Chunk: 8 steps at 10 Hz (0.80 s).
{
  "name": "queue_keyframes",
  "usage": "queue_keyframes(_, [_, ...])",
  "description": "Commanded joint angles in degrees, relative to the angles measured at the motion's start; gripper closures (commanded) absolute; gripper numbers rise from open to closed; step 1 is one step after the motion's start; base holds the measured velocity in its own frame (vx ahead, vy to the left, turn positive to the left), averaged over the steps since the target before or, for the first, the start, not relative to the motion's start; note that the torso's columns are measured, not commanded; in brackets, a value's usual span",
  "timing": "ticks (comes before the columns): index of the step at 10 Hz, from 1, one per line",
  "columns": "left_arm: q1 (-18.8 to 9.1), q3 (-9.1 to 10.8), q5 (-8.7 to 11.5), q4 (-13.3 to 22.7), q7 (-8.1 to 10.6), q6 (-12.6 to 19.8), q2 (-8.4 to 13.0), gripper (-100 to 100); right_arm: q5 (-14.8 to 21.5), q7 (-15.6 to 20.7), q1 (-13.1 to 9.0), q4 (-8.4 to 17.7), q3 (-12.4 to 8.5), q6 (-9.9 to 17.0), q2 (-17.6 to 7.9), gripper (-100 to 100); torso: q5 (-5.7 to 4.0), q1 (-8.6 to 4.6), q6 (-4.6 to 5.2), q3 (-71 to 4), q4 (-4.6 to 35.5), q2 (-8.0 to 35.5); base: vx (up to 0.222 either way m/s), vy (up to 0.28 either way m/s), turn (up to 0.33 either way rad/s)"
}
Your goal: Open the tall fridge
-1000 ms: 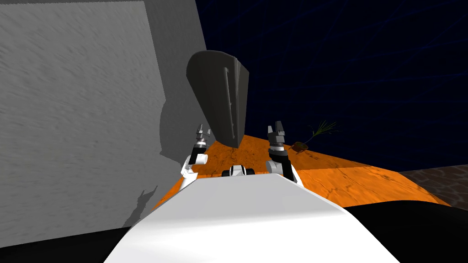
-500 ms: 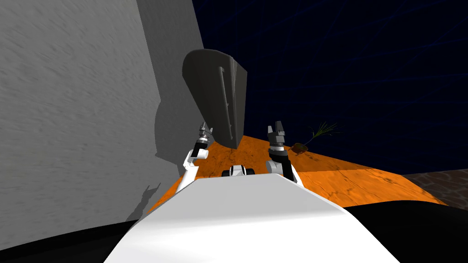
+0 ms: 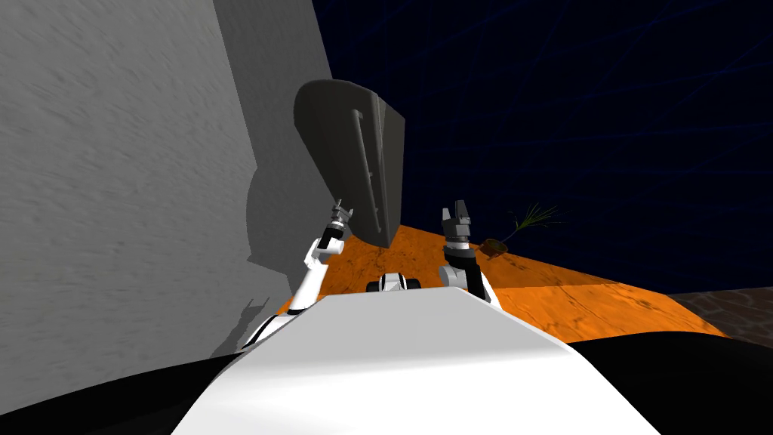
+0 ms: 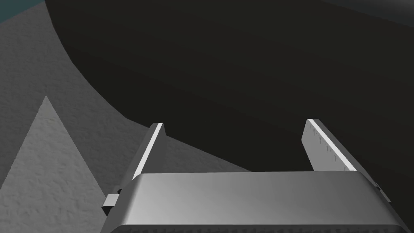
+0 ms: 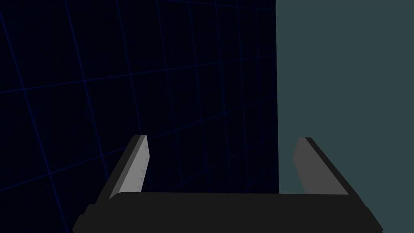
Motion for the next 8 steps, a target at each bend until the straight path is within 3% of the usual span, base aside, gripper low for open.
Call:
queue_keyframes(1, [-4.01,-0.41,0.41,3.19,3.96,4.05,2.37,-100,0.0,0.0,0.0,0.0,0.0,0.0,0.0,0,0.0,0.05,-0.01,0.03,0.01,0.06,0.068,-0.126,0.004])
queue_keyframes(2, [-4.79,-0.41,0.41,3.19,4.0,4.07,2.37,-100,0.0,0.0,0.0,0.0,0.0,0.0,0.0,0,0.0,-0.01,0.0,-0.01,0.0,-0.03,0.056,-0.099,0.007])
queue_keyframes(3, [-7.04,-0.63,0.71,5.36,6.42,6.51,3.99,-100,0.0,0.0,0.0,0.0,0.0,0.0,0.0,0,0.02,0.11,-0.01,0.01,0.0,0.02,0.045,-0.101,0.005])
queue_keyframes(4, [-7.54,-0.63,0.71,5.36,6.42,6.51,3.99,-100,0.0,0.0,0.0,0.0,0.0,0.0,0.0,0,0.03,0.09,0.0,0.03,0.01,0.05,0.044,-0.096,0.004])
queue_keyframes(5, [-9.6,-0.79,1.05,7.4,8.73,8.9,5.64,-100,0.0,0.0,0.0,0.0,0.0,0.0,0.0,0,0.03,0.1,-0.01,0.04,0.01,0.06,0.062,-0.132,0.002])
queue_keyframes(6, [-10.17,-0.79,1.05,7.49,8.76,8.9,5.64,-100,0.0,0.0,0.0,0.0,0.0,0.0,0.0,0,-0.01,-0.03,0.0,0.0,0.0,-0.01,0.049,-0.117,0.011])
queue_keyframes(7, [-12.23,-0.89,1.41,9.6,11.0,11.24,7.29,-100,0.0,0.0,0.0,0.0,0.0,0.0,0.0,0,0.0,0.03,0.0,0.01,0.0,0.03,0.038,-0.114,0.0])
queue_keyframes(8, [-12.66,-0.89,1.41,9.6,11.0,11.24,7.29,-100,0.0,0.0,0.0,0.0,0.0,0.0,0.0,0,0.01,0.06,0.0,0.03,0.01,0.05,0.035,-0.088,0.003])
